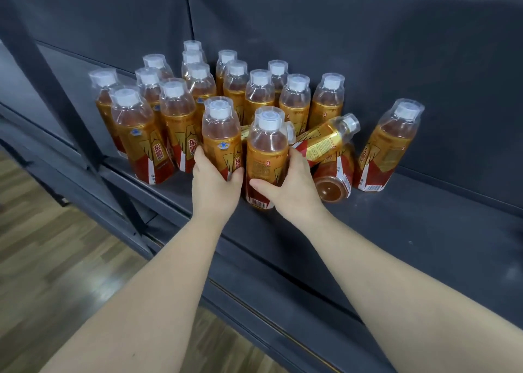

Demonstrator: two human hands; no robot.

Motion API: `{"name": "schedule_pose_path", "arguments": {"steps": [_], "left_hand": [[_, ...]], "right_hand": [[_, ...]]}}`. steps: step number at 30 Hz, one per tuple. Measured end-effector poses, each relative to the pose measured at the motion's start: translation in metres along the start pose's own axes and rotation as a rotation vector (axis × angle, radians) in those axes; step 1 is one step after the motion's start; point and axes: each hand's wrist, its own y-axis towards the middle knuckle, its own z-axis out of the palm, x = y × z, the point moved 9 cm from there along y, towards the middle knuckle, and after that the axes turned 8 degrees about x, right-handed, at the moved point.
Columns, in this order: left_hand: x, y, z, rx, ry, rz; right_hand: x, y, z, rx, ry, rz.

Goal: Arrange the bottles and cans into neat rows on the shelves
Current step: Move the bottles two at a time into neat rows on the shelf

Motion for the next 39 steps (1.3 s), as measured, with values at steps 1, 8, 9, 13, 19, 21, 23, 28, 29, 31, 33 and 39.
{"name": "schedule_pose_path", "arguments": {"steps": [1, 8, 9, 13, 19, 21, 23, 28, 29, 31, 33, 39], "left_hand": [[0.001, 0.003, 0.001, 0.005, -0.008, -0.001], [-0.001, 0.011, 0.003, 0.02, -0.049, 0.016], [-0.001, 0.01, 0.003, 0.021, -0.048, 0.019], [-0.003, 0.009, -0.001, 0.03, -0.043, 0.02], [-0.005, -0.008, -0.007, 0.027, -0.013, 0.044], [-0.009, -0.015, -0.007, 0.035, -0.011, 0.055], [-0.015, -0.024, -0.004, 0.052, -0.01, 0.067], [-0.038, -0.051, 0.013, 0.111, -0.025, 0.119], [-0.043, -0.057, 0.019, 0.127, -0.031, 0.125], [-0.053, -0.07, 0.03, 0.163, -0.05, 0.128], [-0.066, -0.085, 0.044, 0.205, -0.061, 0.149], [-0.11, -0.14, 0.093, 0.333, -0.088, 0.237]], "right_hand": [[0.001, 0.002, 0.0, -0.01, 0.0, -0.006], [0.0, 0.007, 0.003, -0.01, 0.008, 0.016], [0.0, 0.007, 0.003, -0.013, 0.009, 0.02], [0.004, 0.004, 0.002, -0.019, 0.042, 0.022], [0.008, -0.015, -0.008, -0.042, 0.101, 0.002], [0.006, -0.025, -0.013, -0.053, 0.119, 0.005], [0.004, -0.035, -0.019, -0.069, 0.138, 0.016], [-0.002, -0.067, -0.05, -0.132, 0.157, 0.033], [-0.004, -0.075, -0.058, -0.149, 0.157, 0.037], [-0.009, -0.091, -0.076, -0.185, 0.157, 0.052], [-0.017, -0.109, -0.094, -0.222, 0.162, 0.073], [-0.047, -0.175, -0.156, -0.347, 0.149, 0.178]]}}
